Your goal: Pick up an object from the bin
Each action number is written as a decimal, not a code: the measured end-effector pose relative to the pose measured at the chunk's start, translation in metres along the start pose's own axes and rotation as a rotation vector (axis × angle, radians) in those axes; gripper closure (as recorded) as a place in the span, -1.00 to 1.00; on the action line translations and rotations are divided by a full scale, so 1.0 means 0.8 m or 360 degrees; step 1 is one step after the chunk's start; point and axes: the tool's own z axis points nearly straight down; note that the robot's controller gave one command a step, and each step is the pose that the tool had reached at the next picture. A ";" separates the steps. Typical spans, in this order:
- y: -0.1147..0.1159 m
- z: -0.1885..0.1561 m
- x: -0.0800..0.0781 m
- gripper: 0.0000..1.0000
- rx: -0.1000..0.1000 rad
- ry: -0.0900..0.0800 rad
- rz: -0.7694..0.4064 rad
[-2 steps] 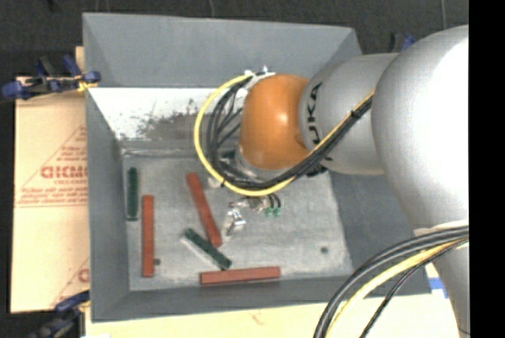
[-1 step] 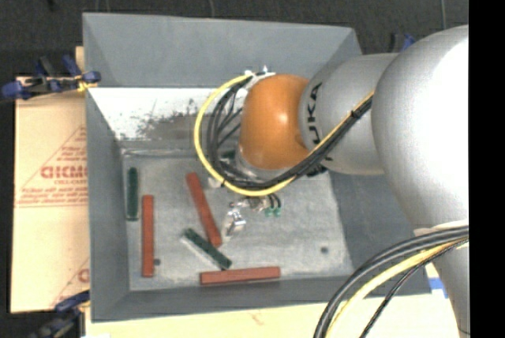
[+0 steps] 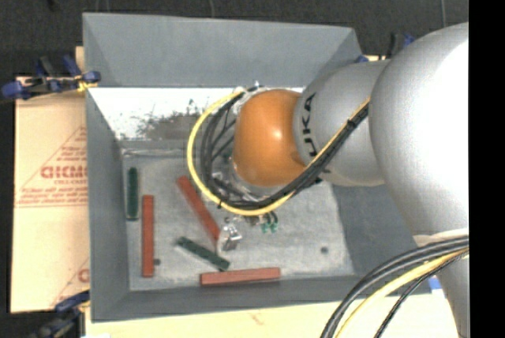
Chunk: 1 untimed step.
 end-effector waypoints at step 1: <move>0.024 0.007 -0.007 1.00 -0.0006 0.0017 0.0030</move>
Offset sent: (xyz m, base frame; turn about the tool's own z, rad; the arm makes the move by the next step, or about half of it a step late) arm 0.0000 0.0000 0.0000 0.0000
